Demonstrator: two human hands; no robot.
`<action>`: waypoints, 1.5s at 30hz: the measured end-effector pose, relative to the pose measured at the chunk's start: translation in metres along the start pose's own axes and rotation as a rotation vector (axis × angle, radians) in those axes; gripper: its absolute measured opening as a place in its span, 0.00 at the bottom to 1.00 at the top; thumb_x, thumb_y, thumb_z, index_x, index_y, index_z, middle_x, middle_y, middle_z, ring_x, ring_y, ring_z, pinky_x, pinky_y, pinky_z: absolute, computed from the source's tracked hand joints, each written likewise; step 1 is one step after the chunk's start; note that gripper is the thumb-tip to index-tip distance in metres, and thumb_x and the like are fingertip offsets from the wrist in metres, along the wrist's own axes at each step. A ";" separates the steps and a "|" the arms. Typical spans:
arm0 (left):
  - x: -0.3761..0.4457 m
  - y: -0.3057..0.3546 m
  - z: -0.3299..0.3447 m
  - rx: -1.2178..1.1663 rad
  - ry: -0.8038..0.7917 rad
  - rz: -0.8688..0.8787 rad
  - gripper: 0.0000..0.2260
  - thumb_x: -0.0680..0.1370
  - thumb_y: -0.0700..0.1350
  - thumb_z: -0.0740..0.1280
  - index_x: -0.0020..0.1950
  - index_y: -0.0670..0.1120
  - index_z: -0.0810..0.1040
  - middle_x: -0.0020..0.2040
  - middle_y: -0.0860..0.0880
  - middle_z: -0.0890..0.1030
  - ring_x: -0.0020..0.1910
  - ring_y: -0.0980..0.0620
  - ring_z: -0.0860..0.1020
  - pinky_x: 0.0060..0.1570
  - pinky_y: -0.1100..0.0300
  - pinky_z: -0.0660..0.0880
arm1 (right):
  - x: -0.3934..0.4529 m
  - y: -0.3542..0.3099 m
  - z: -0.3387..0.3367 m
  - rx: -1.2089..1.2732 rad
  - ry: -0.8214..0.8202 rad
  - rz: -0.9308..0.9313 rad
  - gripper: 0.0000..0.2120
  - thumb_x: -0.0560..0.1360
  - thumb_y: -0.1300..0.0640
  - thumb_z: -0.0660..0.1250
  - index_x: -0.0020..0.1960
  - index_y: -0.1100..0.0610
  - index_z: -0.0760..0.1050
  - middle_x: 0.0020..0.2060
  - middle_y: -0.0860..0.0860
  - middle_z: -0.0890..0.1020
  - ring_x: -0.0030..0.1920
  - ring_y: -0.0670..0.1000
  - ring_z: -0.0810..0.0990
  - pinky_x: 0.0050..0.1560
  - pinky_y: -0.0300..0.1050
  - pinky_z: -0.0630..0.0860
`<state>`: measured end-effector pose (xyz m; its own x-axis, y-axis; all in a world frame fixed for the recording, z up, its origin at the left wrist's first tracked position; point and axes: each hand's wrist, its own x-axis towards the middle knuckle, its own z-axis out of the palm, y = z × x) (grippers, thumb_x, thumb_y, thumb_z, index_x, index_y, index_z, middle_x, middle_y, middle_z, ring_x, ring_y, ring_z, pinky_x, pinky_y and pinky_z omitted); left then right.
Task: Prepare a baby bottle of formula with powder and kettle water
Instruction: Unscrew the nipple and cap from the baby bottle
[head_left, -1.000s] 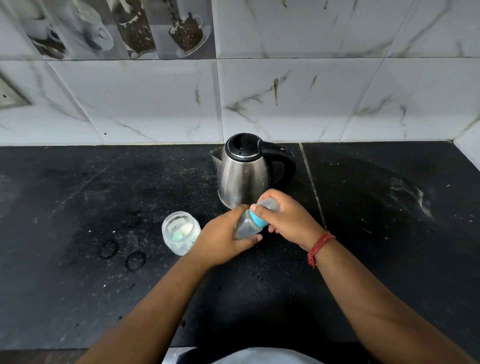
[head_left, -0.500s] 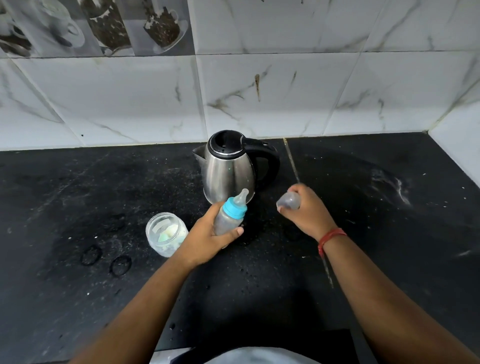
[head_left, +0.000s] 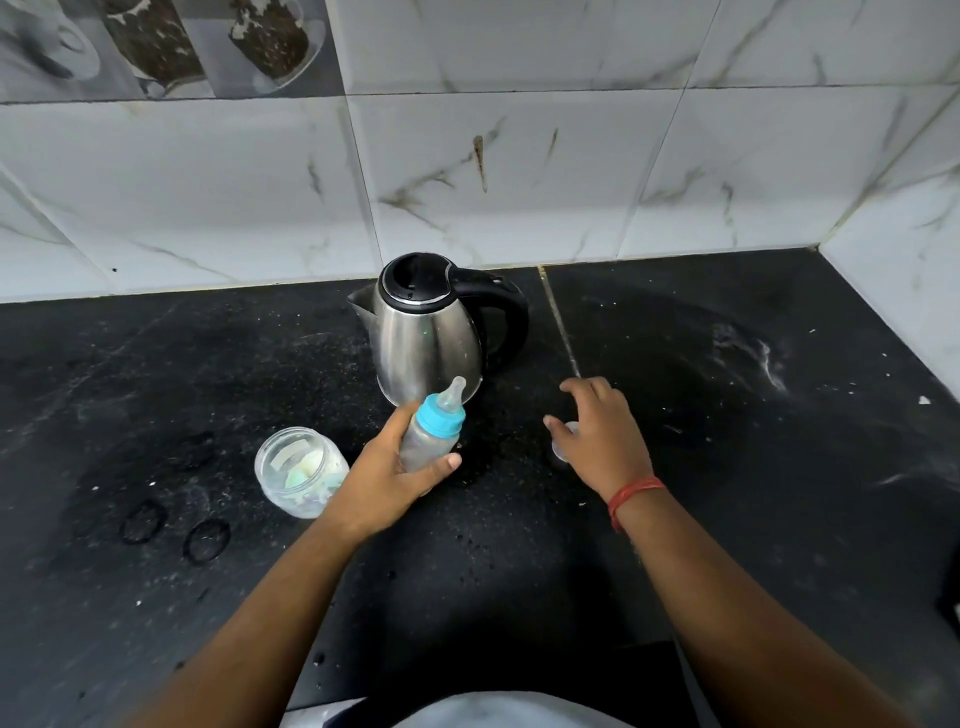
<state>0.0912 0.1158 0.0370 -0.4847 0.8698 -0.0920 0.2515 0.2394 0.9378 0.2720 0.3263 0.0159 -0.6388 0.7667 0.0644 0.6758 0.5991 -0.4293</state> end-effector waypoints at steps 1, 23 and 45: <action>0.000 0.001 0.001 0.005 0.013 0.006 0.25 0.73 0.54 0.75 0.67 0.62 0.70 0.58 0.66 0.80 0.60 0.62 0.80 0.57 0.70 0.75 | -0.001 -0.015 -0.007 0.215 0.023 0.039 0.19 0.77 0.48 0.71 0.66 0.53 0.75 0.61 0.49 0.77 0.58 0.48 0.77 0.57 0.43 0.77; 0.007 0.053 0.007 0.023 0.011 0.069 0.18 0.73 0.34 0.73 0.58 0.49 0.76 0.34 0.60 0.82 0.32 0.62 0.79 0.34 0.67 0.73 | -0.012 -0.148 -0.031 1.464 -0.284 0.085 0.03 0.67 0.64 0.69 0.40 0.59 0.77 0.48 0.59 0.86 0.51 0.53 0.84 0.57 0.50 0.80; 0.014 0.088 0.002 0.109 0.149 0.117 0.19 0.71 0.40 0.74 0.59 0.51 0.75 0.37 0.58 0.82 0.36 0.65 0.80 0.35 0.72 0.72 | 0.002 -0.165 -0.051 1.460 -0.273 0.093 0.05 0.68 0.61 0.70 0.37 0.53 0.82 0.51 0.59 0.87 0.56 0.56 0.84 0.65 0.60 0.77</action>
<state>0.1084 0.1502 0.1176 -0.5633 0.8230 0.0736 0.3988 0.1928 0.8966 0.1782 0.2403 0.1326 -0.7739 0.6238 -0.1092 -0.1341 -0.3299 -0.9344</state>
